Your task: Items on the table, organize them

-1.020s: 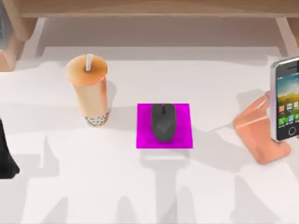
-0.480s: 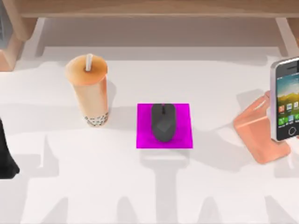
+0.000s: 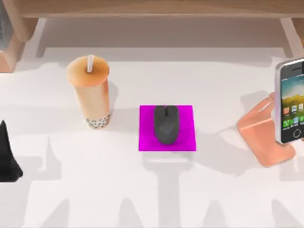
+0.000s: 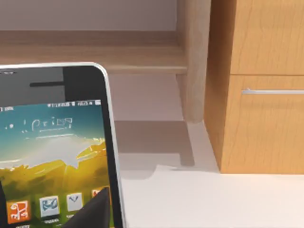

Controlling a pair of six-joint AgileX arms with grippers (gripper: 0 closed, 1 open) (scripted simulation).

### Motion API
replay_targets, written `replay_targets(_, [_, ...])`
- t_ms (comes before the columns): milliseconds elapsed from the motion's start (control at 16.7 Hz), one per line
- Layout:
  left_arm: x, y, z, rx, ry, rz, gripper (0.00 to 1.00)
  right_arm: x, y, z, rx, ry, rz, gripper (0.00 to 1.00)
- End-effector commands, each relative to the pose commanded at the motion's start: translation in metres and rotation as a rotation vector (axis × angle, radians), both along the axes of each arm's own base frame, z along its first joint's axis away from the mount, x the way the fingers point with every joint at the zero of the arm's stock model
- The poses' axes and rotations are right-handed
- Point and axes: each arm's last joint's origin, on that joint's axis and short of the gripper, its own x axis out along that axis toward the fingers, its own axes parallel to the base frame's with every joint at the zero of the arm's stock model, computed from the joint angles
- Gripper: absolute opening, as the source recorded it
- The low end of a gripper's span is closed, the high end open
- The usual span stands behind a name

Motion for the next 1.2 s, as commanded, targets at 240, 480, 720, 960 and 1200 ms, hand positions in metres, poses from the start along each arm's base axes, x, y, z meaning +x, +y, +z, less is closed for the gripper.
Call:
replay_targets(240, [0.009, -0.014, -0.013, -0.006, 0.071, -0.052, 1.0, 0.0, 0.0, 0.0, 0.0, 0.0, 0.0, 1.0])
replay_targets(480, [0.021, -0.038, -0.025, 0.017, 0.181, -0.105, 1.0, 0.0, 0.0, 0.0, 0.0, 0.0, 0.0, 1.0])
replay_targets(720, [0.038, -0.067, -0.042, 0.086, 0.304, -0.129, 1.0, 0.0, 0.0, 0.0, 0.0, 0.0, 0.0, 1.0])
replay_targets(960, [0.067, -0.101, -0.057, 0.12, 0.314, -0.117, 1.0, 0.0, 0.0, 0.0, 0.0, 0.0, 0.0, 1.0])
replay_targets(1200, [0.101, -0.132, -0.064, 0.068, 0.204, -0.078, 1.0, 0.0, 0.0, 0.0, 0.0, 0.0, 0.0, 1.0])
